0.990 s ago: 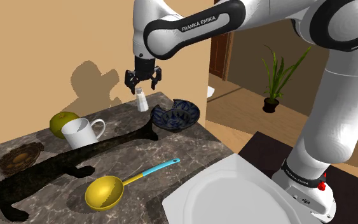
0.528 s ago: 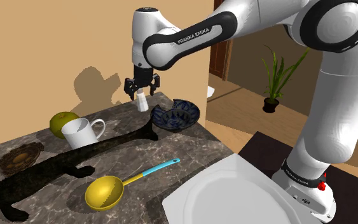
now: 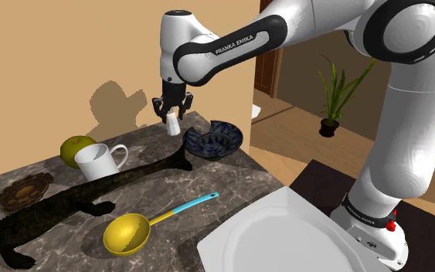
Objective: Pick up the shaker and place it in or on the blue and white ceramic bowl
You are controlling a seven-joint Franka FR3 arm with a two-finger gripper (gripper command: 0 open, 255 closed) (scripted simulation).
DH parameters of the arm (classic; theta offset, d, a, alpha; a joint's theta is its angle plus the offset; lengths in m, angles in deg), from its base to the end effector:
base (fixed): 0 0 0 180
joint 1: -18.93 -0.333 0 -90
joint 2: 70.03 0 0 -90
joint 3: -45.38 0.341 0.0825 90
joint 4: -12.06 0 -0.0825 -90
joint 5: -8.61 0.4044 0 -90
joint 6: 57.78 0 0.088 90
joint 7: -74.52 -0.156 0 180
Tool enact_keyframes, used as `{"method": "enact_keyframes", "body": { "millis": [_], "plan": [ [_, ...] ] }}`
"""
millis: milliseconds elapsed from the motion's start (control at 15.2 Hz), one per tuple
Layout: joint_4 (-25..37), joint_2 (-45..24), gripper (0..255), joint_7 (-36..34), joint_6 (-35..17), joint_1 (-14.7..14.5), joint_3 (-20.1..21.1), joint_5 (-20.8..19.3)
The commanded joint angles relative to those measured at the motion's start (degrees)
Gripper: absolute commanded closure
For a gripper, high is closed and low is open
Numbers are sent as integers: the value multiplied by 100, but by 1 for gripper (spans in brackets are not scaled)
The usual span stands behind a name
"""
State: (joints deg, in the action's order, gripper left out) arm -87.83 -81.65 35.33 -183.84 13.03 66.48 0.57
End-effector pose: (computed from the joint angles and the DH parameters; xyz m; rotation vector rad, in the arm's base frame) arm 0.6159 0.2866 0.4586 -3.0049 0.2441 -0.3850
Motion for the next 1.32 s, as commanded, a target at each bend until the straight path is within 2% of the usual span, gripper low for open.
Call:
{"method": "enact_keyframes", "body": {
  "millis": [0, 528, 1254],
  "plan": [
    [0, 0, 255, 0, 0, 0, 0, 0],
    [0, -1, 255, 0, -1, 0, 0, 0],
    [729, 93, 255, 87, 812, -10, 29, 86]
  ]
}}
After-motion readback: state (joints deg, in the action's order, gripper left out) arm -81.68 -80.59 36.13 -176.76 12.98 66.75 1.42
